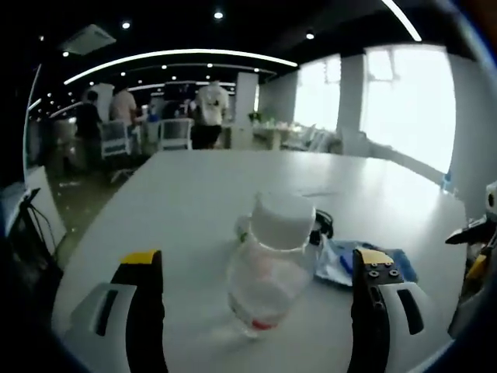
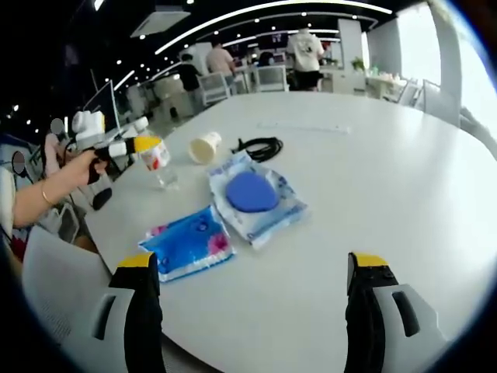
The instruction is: Arrange the tabletop items into an orderly group along one side of the table until the central work area is clear of visible clutter.
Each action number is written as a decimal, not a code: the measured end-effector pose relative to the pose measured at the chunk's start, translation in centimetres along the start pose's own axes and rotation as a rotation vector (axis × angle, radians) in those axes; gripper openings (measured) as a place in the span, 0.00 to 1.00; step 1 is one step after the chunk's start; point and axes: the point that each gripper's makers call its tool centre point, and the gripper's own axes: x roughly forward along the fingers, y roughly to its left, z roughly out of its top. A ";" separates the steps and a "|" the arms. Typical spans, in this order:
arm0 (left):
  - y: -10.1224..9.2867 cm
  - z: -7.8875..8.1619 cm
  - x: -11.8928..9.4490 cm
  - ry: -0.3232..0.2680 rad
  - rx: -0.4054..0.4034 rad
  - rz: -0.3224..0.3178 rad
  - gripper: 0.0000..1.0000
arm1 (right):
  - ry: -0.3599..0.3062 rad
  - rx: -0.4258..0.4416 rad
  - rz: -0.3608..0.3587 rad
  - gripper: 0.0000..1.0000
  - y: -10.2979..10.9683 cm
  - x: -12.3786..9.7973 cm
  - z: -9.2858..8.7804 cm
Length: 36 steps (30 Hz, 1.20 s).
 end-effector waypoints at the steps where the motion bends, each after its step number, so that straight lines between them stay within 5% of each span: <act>1: 0.2 0.0 0.0 -0.007 0.003 0.017 0.99 | -0.003 0.002 -0.009 0.99 -0.1 0.0 0.1; 9: -0.3 -0.2 -0.7 -0.054 -0.037 0.138 0.95 | -0.014 0.008 -0.023 0.99 -0.4 -0.2 0.3; 18: -0.4 -0.9 -0.9 -0.045 -0.005 0.235 0.72 | 0.000 -0.010 -0.026 0.99 -0.4 -0.1 0.0; 20: -0.4 -1.2 -0.8 -0.044 -0.008 0.243 0.64 | 0.003 -0.009 -0.026 0.99 -0.4 -0.1 0.0; 24: -0.9 -1.4 -0.4 -0.049 -0.009 0.239 0.66 | 0.010 -0.011 -0.024 0.99 -0.3 0.0 -0.2; 28: -1.3 -0.8 -0.4 -0.065 0.075 0.239 0.55 | 0.016 -0.017 -0.025 0.99 -0.2 -0.1 -0.3; 36: -0.3 -1.9 0.1 -0.026 0.035 0.274 0.45 | 0.022 -0.019 -0.034 0.99 -0.4 -0.1 -0.5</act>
